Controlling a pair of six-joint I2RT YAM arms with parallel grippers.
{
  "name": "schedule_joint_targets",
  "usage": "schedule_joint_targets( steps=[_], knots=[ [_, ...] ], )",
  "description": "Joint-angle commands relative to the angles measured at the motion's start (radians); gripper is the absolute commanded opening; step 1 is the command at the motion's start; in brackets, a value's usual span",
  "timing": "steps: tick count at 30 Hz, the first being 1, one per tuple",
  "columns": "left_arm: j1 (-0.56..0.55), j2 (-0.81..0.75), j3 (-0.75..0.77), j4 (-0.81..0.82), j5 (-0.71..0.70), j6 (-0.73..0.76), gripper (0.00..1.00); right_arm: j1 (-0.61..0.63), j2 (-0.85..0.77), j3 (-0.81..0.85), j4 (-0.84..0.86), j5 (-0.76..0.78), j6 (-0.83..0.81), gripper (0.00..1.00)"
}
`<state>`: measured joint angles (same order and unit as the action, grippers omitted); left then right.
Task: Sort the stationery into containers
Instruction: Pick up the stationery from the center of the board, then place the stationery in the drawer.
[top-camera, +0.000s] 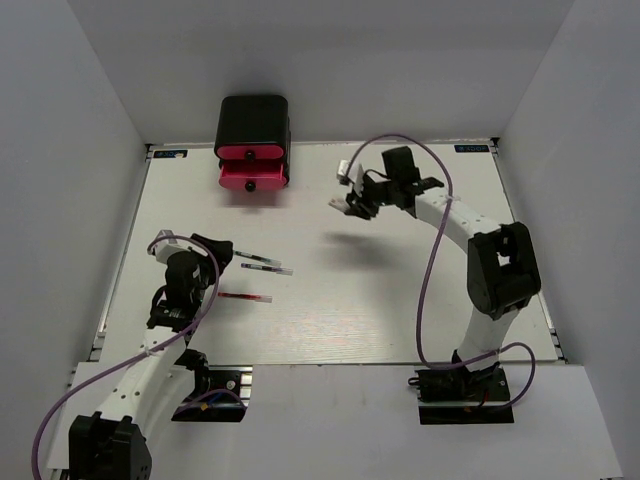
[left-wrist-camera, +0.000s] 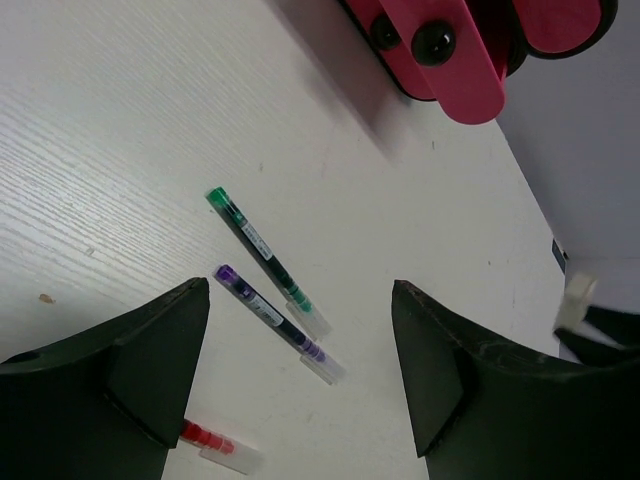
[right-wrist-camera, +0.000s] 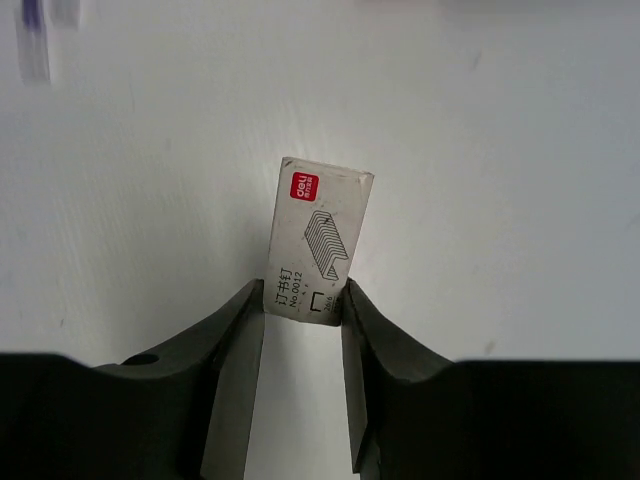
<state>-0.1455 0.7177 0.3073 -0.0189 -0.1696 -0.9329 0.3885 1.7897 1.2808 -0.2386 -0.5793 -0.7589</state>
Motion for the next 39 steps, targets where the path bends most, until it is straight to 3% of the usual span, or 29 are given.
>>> schedule_joint_targets(
  steps=[1, 5, 13, 18, 27, 39],
  knots=[
    [-0.002, -0.012, 0.003, -0.041, -0.015, -0.023, 0.83, 0.081, 0.074, 0.172, 0.039, -0.129, -0.077, 0.00],
    [-0.002, -0.012, 0.012, -0.050, -0.015, -0.023, 0.83, 0.148, 0.187, 0.300, 0.266, -0.053, 0.027, 0.00],
    [-0.002, -0.031, -0.008, -0.075, -0.015, -0.023, 0.83, 0.248, 0.423, 0.516, 0.582, 0.125, 0.079, 0.00],
    [-0.002, -0.050, -0.017, -0.085, -0.015, -0.032, 0.83, 0.263, 0.479, 0.637, 0.625, 0.165, 0.089, 0.00],
    [-0.002, -0.040, -0.027, -0.065, -0.005, -0.032, 0.83, 0.277, 0.522, 0.641, 0.700, 0.179, 0.078, 0.00],
    [-0.002, -0.040, -0.036, -0.084, 0.013, -0.041, 0.83, 0.293, 0.634, 0.766, 0.754, 0.220, 0.115, 0.00]
  ],
)
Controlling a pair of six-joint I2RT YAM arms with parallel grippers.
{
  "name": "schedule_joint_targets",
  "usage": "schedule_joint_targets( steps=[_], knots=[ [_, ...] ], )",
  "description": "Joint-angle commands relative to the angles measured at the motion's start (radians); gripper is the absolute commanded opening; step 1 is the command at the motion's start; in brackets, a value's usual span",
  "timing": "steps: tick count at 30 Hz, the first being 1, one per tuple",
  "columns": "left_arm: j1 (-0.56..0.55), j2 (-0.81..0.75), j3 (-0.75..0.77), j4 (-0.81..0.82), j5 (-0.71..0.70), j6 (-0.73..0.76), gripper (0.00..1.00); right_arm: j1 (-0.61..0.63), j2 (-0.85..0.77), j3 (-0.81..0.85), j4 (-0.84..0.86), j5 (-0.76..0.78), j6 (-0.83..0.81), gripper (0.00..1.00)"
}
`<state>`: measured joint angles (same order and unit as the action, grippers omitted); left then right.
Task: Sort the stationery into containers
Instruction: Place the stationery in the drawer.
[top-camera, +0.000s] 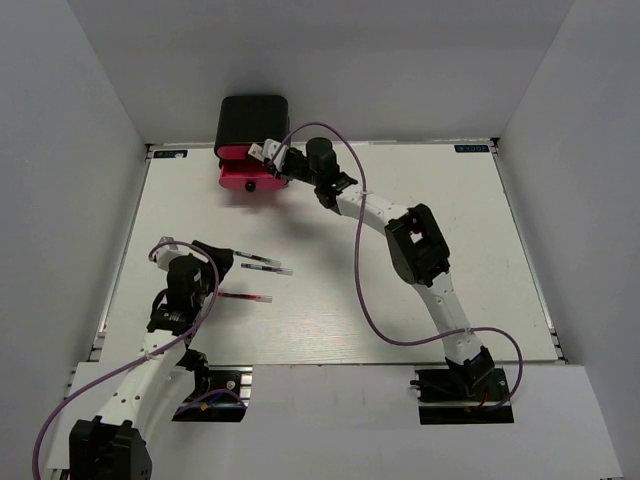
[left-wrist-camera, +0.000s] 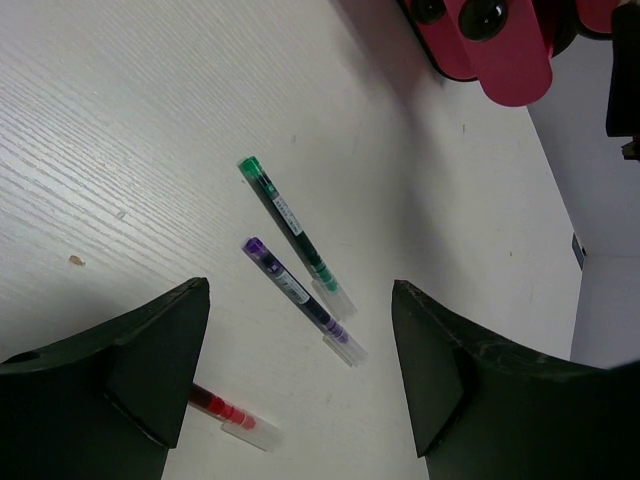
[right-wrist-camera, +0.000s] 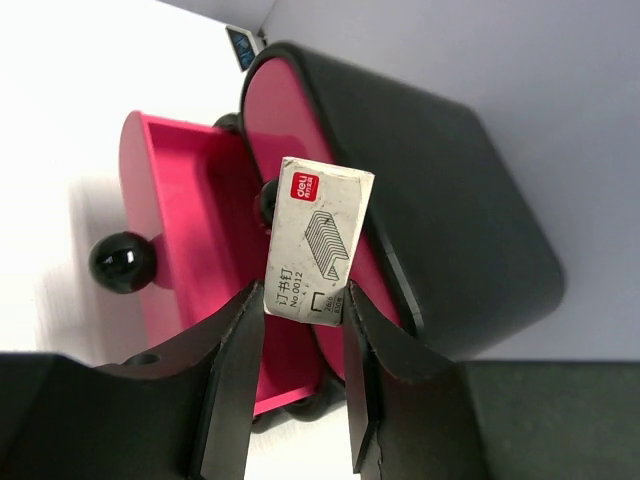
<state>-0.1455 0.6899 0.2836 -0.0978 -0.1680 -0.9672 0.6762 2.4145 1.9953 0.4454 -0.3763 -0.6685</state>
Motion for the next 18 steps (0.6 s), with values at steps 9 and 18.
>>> schedule_joint_targets(
  steps=[9, 18],
  knots=[
    [-0.002, 0.017, -0.012, 0.017, 0.021, -0.007, 0.83, 0.002, 0.005, 0.000, 0.088, 0.016, 0.023, 0.29],
    [-0.002, 0.008, -0.003, 0.017, 0.021, -0.007, 0.83, 0.003, 0.001, -0.006, 0.062, -0.001, 0.012, 0.45]
  ],
)
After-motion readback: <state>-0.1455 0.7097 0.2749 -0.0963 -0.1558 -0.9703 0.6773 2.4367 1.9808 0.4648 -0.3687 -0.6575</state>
